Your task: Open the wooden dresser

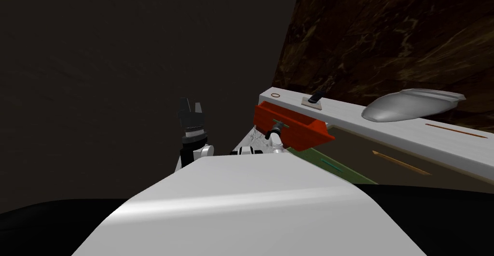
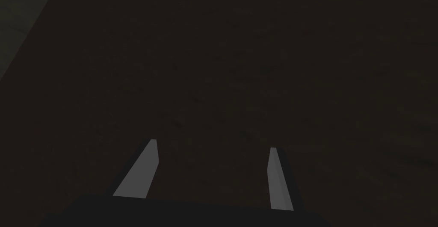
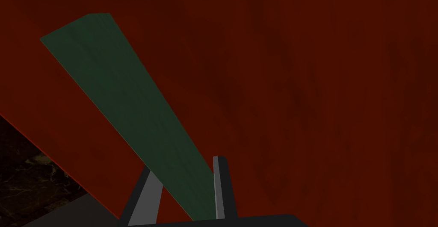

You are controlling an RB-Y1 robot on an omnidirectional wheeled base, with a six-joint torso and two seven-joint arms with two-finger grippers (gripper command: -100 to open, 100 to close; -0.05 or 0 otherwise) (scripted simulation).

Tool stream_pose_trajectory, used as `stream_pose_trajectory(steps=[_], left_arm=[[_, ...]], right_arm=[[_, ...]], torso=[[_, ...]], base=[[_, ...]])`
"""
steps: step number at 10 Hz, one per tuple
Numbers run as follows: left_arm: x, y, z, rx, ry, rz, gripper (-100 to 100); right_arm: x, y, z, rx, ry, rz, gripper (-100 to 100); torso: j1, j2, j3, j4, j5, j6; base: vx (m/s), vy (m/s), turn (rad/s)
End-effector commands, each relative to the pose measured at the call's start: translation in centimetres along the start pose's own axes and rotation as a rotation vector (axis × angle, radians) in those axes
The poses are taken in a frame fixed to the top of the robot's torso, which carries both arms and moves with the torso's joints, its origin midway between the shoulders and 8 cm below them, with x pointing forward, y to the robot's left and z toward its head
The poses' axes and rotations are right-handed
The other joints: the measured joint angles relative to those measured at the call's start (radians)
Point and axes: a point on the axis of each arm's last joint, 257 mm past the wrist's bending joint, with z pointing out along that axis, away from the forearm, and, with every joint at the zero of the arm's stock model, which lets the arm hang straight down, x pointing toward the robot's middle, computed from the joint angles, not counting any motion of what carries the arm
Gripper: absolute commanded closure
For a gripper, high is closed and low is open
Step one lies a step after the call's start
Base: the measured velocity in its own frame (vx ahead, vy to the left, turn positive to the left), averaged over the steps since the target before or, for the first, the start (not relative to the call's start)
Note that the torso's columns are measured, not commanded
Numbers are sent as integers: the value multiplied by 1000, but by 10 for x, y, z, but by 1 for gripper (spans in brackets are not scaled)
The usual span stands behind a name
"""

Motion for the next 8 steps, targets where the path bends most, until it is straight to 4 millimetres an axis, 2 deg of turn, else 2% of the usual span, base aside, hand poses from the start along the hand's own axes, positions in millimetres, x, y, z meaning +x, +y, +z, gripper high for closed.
stream_pose_trajectory(steps=[1,4,8], left_arm=[[0,0,0,0,0,0,0],[0,0,0,0,0,0,0],[0,0,0,0,0,0,0]], right_arm=[[-6,0,3,-9,-3,-3,-100],[-27,-9,15,-20,-19,7,-100],[-43,-15,22,-26,-34,-4,-100]], torso=[[-4,-5,-3,1,1,0],[-1,-4,-3,0,1,-2],[1,-4,-2,0,1,-2]], base=[[-32,27,-45],[-31,21,-86],[-20,13,-36]])
